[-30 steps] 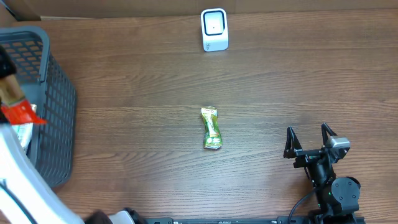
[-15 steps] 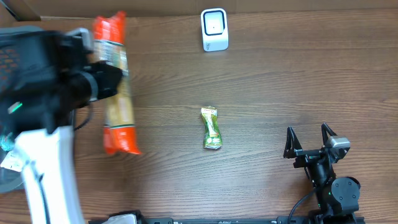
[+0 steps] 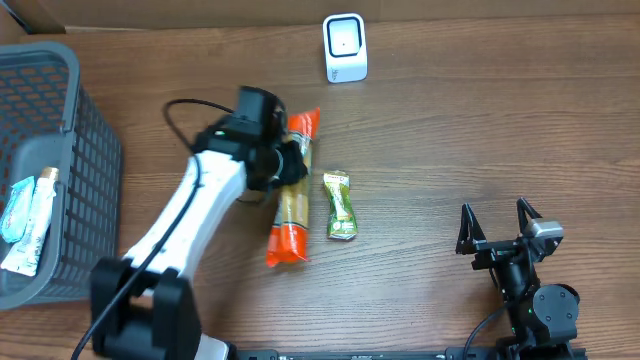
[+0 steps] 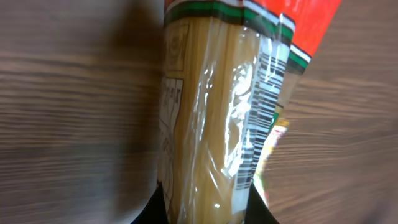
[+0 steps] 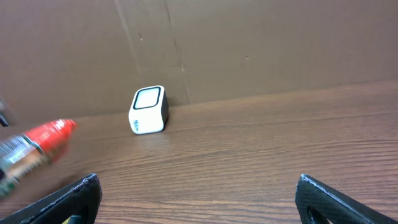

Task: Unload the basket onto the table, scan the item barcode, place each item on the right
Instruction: 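Lift the red-ended spaghetti pack out and lay it beside the pouch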

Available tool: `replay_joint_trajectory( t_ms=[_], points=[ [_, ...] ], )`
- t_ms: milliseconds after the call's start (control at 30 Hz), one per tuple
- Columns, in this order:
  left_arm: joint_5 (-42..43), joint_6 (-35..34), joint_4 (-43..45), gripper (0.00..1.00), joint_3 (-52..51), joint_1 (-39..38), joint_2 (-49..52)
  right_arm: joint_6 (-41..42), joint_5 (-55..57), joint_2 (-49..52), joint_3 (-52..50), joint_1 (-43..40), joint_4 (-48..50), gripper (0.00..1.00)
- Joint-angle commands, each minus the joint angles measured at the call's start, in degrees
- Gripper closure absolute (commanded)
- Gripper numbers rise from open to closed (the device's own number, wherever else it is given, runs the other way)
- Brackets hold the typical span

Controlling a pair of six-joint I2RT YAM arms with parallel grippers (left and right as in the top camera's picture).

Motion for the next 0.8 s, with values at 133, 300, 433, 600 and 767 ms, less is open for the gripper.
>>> replay_joint_trajectory(
  t_ms=[133,300,433,600,767],
  points=[
    [-2.08,-2.86,1.55,0.25,0.37,-0.46,6.32,-0.22,0.04,-0.57,-0.61,-0.15,0.35,0.0],
    [-2.08,-2.75,2.08,0.0,1.73,0.28,6.03,-0.22,0.04,-0.57,-0.61,-0.15,0.35,0.0],
    [-2.47,-0.76,-2.67,0.0,9.6,1.14,3.87,-0.22,0.04,-0.57,-0.61,-0.15,0.35,0.0],
    [-4.48,8.63,-15.26,0.0,30.51,4.7,0.35,-0.22,0.04,-0.57,-0.61,-0.15,0.35,0.0],
    [-7.63,20.76,-22.58,0.0,45.31,9.66,-2.34,-0.22,0.04,-0.57,-0.61,-0.15,0.35,0.0]
  ],
)
